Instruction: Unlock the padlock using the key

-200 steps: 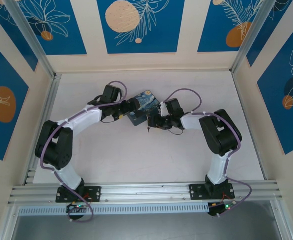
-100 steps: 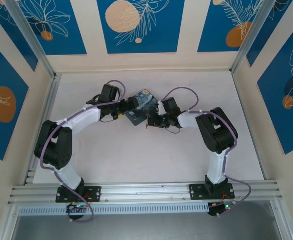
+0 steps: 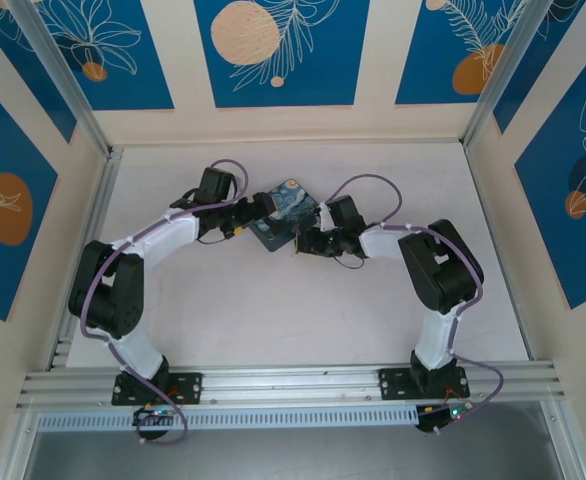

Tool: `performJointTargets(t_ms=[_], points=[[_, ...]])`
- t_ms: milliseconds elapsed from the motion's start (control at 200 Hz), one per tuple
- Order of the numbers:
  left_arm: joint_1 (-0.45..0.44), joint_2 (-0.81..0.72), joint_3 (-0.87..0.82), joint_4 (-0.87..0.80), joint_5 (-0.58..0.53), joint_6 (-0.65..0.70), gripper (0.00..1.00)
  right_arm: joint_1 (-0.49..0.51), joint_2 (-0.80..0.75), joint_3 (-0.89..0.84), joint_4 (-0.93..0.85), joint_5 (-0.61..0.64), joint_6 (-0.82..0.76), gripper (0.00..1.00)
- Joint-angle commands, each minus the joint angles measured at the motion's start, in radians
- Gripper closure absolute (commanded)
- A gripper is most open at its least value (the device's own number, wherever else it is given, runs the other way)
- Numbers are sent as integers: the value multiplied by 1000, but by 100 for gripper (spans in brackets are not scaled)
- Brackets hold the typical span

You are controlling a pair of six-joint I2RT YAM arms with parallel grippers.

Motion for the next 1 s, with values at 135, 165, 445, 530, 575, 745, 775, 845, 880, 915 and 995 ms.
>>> performJointTargets(t_ms=[135,165,445,530,575,745,775,845,880,915,995], points=[[13,-6,25,-18,-14,54,0,-58,-153,-114,14,-37,61,58],[13,-6,29,-24,-21,61,0,-62,-160,-122,19,-40,69,55],[3,-16,74,-136,-113,158,0,-60,-115,-102,68,-100,91,60],[2,-18,74,-137,-110,160,0,-51,-84,-84,85,-113,95,62],[2,-17,72,-136,-107,160,0,-45,-68,-72,88,-111,93,63],[1,-9,71,-131,-95,157,0,-26,-15,-33,92,-109,96,64],[1,-8,72,-130,-93,158,0,-23,-9,-28,94,-107,99,65],[1,-7,69,-130,-90,155,0,-20,4,-22,105,-104,107,65],[1,-6,67,-127,-90,153,0,-20,9,-19,110,-102,110,65],[1,-5,67,-129,-88,153,0,-18,15,-14,112,-101,111,65],[1,-5,63,-123,-85,148,0,-17,28,-4,113,-100,112,66]])
